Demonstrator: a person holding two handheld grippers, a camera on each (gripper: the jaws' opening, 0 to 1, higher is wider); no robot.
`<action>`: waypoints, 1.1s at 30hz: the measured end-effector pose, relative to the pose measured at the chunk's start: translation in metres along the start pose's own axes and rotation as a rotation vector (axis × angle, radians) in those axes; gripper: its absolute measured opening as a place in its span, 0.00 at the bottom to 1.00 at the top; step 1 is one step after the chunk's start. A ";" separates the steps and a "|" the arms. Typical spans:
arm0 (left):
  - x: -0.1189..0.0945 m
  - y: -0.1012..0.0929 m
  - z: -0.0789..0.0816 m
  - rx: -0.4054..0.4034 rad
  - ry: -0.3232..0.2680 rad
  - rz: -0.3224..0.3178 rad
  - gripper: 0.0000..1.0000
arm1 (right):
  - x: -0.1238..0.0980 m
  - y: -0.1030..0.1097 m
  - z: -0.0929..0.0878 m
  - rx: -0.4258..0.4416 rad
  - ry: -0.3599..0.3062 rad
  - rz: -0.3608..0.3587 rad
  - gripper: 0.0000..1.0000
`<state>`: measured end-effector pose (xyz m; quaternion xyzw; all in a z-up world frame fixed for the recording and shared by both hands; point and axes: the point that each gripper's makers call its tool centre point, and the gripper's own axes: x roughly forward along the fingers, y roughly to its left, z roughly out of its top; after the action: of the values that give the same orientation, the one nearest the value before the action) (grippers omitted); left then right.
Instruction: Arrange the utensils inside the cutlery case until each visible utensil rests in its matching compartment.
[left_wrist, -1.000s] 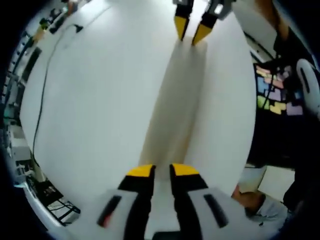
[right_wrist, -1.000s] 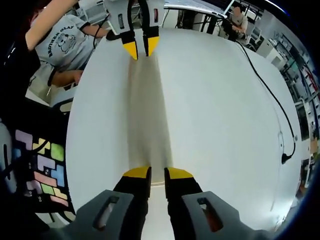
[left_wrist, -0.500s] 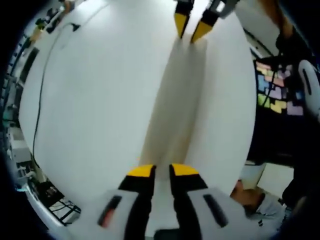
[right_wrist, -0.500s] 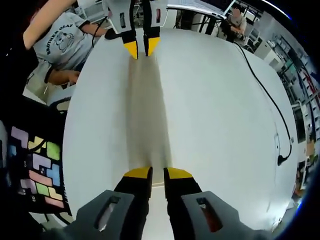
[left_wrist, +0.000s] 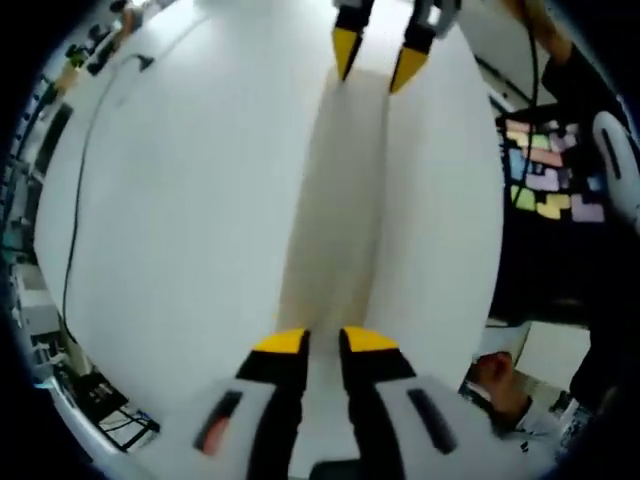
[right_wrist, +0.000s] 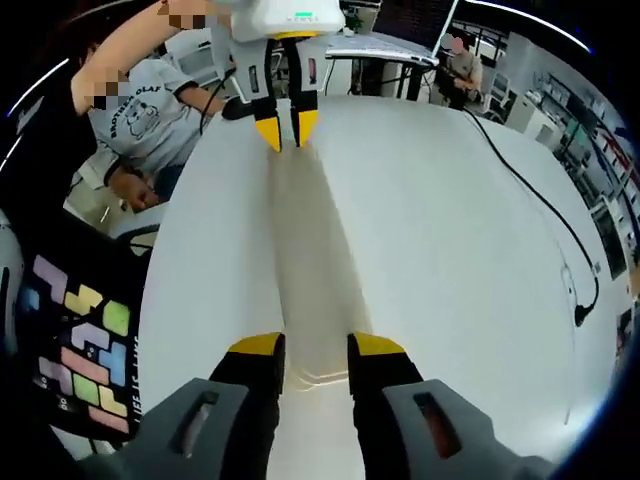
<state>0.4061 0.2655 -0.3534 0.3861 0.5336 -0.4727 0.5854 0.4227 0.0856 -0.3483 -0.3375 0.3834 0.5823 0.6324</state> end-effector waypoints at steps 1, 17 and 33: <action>0.000 -0.001 0.000 -0.001 -0.010 -0.002 0.15 | 0.000 0.000 0.000 -0.004 0.004 -0.003 0.29; 0.007 -0.014 0.011 0.183 -0.108 -0.028 0.69 | 0.024 0.013 0.015 -0.121 0.114 0.002 0.62; 0.031 0.003 0.021 0.114 -0.214 -0.030 0.50 | 0.042 0.018 -0.002 -0.103 0.185 0.020 0.58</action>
<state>0.4143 0.2416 -0.3809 0.3582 0.4459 -0.5495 0.6090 0.4061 0.1053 -0.3860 -0.4180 0.4131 0.5740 0.5702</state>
